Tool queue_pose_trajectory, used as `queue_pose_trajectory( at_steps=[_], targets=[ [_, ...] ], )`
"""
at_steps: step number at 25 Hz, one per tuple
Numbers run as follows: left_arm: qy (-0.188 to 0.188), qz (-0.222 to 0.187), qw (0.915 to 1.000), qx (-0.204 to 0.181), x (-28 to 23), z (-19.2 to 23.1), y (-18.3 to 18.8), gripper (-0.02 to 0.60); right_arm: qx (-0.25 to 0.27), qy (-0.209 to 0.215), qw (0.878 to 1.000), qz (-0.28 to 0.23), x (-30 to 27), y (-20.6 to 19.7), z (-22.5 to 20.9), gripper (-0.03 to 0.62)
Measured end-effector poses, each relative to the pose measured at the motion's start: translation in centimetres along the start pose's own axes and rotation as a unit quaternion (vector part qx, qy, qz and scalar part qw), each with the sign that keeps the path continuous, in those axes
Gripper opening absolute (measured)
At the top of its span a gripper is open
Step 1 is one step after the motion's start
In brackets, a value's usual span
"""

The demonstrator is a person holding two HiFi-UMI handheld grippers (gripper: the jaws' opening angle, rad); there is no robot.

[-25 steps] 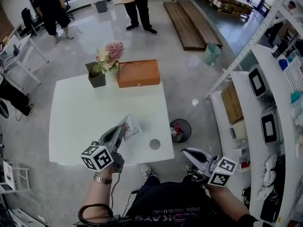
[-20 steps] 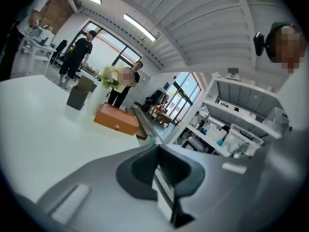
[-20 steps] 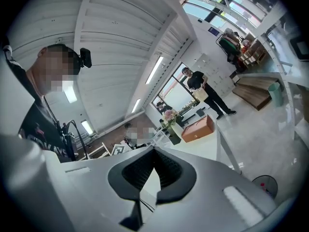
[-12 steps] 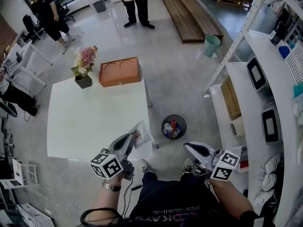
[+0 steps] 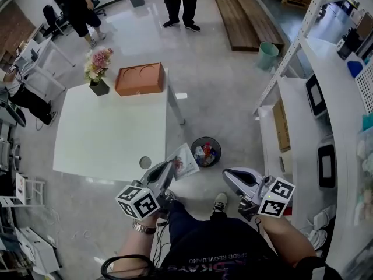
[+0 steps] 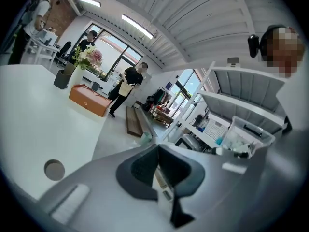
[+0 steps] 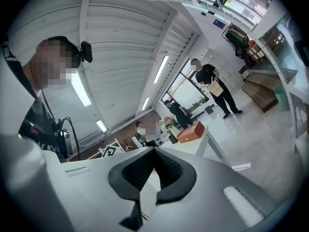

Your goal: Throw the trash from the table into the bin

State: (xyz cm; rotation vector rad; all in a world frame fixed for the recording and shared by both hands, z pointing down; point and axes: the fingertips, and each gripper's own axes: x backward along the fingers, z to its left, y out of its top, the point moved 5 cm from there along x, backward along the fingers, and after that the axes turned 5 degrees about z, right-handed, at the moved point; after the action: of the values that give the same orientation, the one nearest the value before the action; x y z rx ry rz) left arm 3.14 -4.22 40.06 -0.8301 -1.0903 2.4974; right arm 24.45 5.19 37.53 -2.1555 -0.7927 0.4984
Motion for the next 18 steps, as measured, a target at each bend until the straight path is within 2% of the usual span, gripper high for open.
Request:
queue_pose_trajectory(
  at_steps=[4,8,15,18],
  targets=[
    [0.013,0.0,0.9998,0.014,-1.2,-2.2,-2.0,0.006,0.0,0.001,1.0,0.002,1.5,0.3,-1.2,0.0],
    [0.024,0.005,0.9997,0.003,-2.6,-3.1,-3.3,0.006,-0.013,-0.013,1.0,0.003,1.5,-0.5,-2.7,0.0],
    [0.025,0.027,0.999,-0.022,-5.4,-1.7,-5.6,0.006,-0.024,-0.04,0.999,0.023,-1.6,-2.6,-6.1,0.0],
    [0.024,0.039,0.9985,-0.031,-6.9,-1.0,-7.6,0.006,-0.028,-0.058,0.997,0.032,-2.6,-4.1,-8.1,-0.001]
  ],
)
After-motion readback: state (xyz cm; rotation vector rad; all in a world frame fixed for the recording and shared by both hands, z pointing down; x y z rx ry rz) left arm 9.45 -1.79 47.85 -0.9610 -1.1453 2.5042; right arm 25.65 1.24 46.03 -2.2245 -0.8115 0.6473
